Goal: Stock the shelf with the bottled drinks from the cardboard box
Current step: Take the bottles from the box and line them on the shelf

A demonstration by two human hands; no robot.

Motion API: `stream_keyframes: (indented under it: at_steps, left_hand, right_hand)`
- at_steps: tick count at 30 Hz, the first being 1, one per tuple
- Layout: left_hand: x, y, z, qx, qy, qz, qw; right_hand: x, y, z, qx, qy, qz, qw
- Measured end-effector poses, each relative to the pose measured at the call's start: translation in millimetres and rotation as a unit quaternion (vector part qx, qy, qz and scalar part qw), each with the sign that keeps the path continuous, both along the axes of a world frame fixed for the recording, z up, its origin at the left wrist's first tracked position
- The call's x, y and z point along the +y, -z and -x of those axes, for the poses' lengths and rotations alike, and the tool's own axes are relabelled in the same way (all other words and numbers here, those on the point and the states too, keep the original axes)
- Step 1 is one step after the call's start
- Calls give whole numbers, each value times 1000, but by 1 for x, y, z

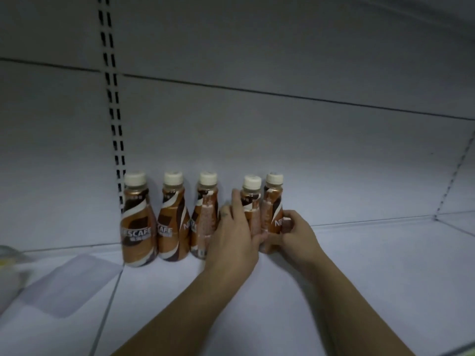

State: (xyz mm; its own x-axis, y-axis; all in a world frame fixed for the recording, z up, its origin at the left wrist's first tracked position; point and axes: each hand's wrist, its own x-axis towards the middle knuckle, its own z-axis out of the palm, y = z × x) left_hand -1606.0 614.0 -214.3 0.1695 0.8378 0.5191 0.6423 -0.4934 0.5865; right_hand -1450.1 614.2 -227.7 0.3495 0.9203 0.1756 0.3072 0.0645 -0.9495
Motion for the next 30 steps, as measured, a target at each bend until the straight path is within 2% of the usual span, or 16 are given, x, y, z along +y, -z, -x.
stream_keyframes:
  at_steps: [5, 9, 13, 16, 19, 23, 25, 27, 30]
  left_hand:
    - [0, -10, 0, 61, -49, -42, 996]
    - [-3, -12, 4, 116, -100, -107, 982]
    - [-1, -14, 16, 93, -102, -146, 980]
    - [-1, -12, 20, 57, -68, -135, 987]
    - [-2, -12, 18, 63, -58, -177, 980]
    - [2, -15, 21, 40, -62, -87, 993]
    - [3, -20, 32, 48, -75, -90, 992]
    - [4, -24, 47, 87, -111, -93, 986]
    - [6, -24, 65, 154, -127, 12, 980]
  right_hand:
    - [-15, 9, 12, -118, 10, -25, 993]
    - [-17, 13, 8, -124, 49, -23, 991]
    - [-14, 13, 7, -139, 70, -21, 988]
    - [-12, 14, 9, -149, 46, -35, 987]
    - [-11, 10, 13, -167, 27, -41, 985]
    - [-15, 7, 20, -124, -36, -33, 991]
    - [-17, 7, 26, -105, -59, -34, 992]
    - [-17, 6, 31, -121, -34, -31, 992]
    - [-12, 3, 34, -174, 13, -8, 985]
